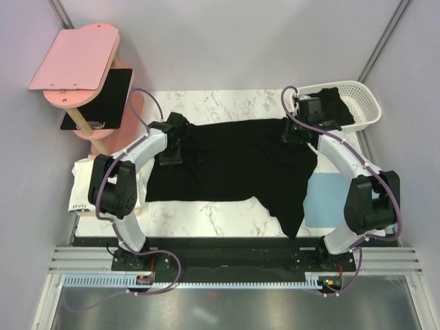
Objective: Fold and stack the t-shirts
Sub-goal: Fold the flattened tshirt in 1/3 of the way
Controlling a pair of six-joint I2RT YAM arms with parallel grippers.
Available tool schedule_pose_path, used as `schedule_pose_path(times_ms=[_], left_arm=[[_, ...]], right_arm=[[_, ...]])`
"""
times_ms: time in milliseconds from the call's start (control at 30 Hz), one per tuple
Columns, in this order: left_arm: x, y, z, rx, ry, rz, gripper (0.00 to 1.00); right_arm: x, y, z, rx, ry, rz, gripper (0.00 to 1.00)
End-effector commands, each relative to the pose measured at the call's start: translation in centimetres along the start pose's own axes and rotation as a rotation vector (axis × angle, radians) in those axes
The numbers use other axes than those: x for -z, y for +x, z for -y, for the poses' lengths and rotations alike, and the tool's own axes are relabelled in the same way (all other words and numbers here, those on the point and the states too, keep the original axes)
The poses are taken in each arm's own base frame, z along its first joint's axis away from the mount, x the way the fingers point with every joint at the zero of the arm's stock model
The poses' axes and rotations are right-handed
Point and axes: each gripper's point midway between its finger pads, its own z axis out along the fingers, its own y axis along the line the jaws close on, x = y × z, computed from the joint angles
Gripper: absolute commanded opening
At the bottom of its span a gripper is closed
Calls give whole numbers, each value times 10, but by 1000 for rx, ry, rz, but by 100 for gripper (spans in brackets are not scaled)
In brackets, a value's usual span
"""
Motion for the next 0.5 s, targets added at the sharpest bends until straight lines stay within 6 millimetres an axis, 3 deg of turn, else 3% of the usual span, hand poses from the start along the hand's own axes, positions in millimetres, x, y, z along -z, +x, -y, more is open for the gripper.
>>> schedule_pose_path(times_ms=[0,33,67,100,133,167,200,267,300,467], left_arm=[[23,26,-1,145,80,34,2],[24,32,1,157,98,28,2],[29,44,0,165,125,25,10],[31,47,2,177,149,31,17],[35,51,4,192,178,36,28],[41,62,5,211,217,35,54],[46,65,6,229,243,46,63],[47,77,5,279,263,51,77],[58,76,2,301,286,93,80],[64,85,-13,384,270,152,88]], right_arm=[[17,91,10,-93,-12,-177,0],[22,100,8,-113,-26,-187,1],[34,98,1,-148,-61,-157,9],[38,119,3,-176,-70,-192,18],[45,126,-3,-196,-104,-201,24],[58,124,-6,-210,-124,-167,34],[61,143,-4,-254,-118,-196,42],[79,152,-5,-287,-130,-180,55],[83,167,-1,-317,-115,-199,59],[123,193,-1,-404,-124,-195,66]])
